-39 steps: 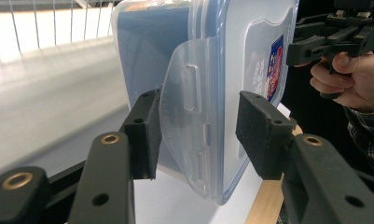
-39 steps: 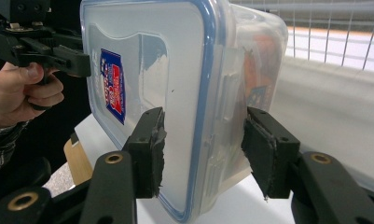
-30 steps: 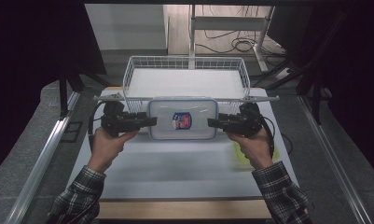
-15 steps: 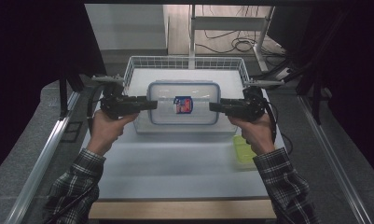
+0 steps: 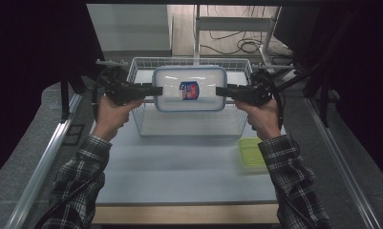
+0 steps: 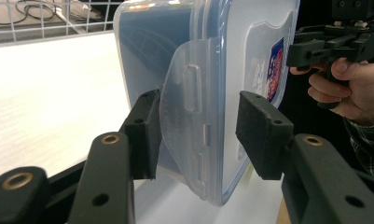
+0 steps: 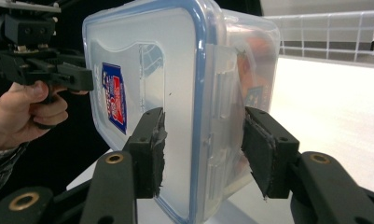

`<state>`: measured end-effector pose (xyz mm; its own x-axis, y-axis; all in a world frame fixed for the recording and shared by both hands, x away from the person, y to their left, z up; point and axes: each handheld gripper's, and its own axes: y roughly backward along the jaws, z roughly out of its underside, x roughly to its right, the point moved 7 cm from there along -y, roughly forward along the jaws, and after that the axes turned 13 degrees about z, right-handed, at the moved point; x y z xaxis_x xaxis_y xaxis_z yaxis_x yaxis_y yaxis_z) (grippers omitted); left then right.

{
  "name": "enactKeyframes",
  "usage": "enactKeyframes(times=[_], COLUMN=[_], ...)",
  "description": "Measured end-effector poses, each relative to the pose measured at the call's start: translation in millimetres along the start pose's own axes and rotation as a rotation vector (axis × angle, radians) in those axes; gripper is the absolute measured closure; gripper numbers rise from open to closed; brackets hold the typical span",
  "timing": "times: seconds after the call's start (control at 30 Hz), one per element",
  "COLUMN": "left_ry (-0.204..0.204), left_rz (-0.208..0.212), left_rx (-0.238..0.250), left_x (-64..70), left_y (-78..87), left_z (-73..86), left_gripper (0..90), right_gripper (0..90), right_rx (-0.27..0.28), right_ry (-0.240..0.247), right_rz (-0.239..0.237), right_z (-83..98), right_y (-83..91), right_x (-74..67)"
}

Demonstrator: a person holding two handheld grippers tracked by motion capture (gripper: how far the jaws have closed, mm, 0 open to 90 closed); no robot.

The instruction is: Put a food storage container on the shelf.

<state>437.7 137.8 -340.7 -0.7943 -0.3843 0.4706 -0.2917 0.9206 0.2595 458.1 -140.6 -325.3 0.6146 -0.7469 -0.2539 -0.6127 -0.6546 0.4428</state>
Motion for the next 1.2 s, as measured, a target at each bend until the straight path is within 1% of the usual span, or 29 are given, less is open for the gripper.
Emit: enactKeyframes(times=[0.23,0.37,0.43,0.5,0.53,0.7,0.83,0.97,1.1,1.13,1.2], left_ry=[0.013,0.019,0.022,0.026,0.025,0.022,0.017,0.007,0.013,0.015,0.019], left_rz=[-0.003,-0.025,-0.029,-0.035,-0.037,-0.055,-0.059,-0.064,-0.08,-0.074,-0.077], left_rx=[0.012,0.017,0.021,0.022,0.022,0.038,0.045,0.046,0.05,0.054,0.049], left_x=[-13.2,-20.7,-22.8,-23.5,-23.6,-25.0,-25.7,-25.6,-26.7,-27.2,-28.6], left_y=[-4.6,-7.2,-8.2,-9.4,-10.0,-11.6,-12.3,-12.6,-11.8,-11.8,-12.1], left_z=[-5.7,-8.4,-9.9,-10.9,-11.3,-12.8,-12.4,-13.3,-13.1,-12.7,-10.9], left_gripper=[51.2,50.0,49.7,49.8,49.7,48.3,47.4,45.6,42.9,42.7,43.2], right_gripper=[50.1,49.9,49.7,49.2,48.4,47.5,47.2,47.3,48.2,48.3,48.4], right_rx=[0.022,0.018,0.018,0.016,0.011,0.013,0.026,0.034,0.041,0.042,0.043], right_ry=[-0.029,-0.041,-0.046,-0.054,-0.061,-0.063,-0.061,-0.071,-0.08,-0.075,-0.077], right_rz=[0.008,0.019,0.024,0.028,0.037,0.051,0.067,0.065,0.058,0.058,0.059], right_z=[-9.0,-10.5,-11.2,-11.9,-12.0,-11.3,-11.6,-11.1,-10.3,-9.8,-9.8], right_y=[-11.1,-18.1,-20.8,-22.5,-23.4,-25.1,-25.6,-25.9,-25.3,-25.0,-25.1], right_x=[9.6,13.7,15.5,17.1,18.1,18.0,17.3,17.6,18.5,18.9,19.3])
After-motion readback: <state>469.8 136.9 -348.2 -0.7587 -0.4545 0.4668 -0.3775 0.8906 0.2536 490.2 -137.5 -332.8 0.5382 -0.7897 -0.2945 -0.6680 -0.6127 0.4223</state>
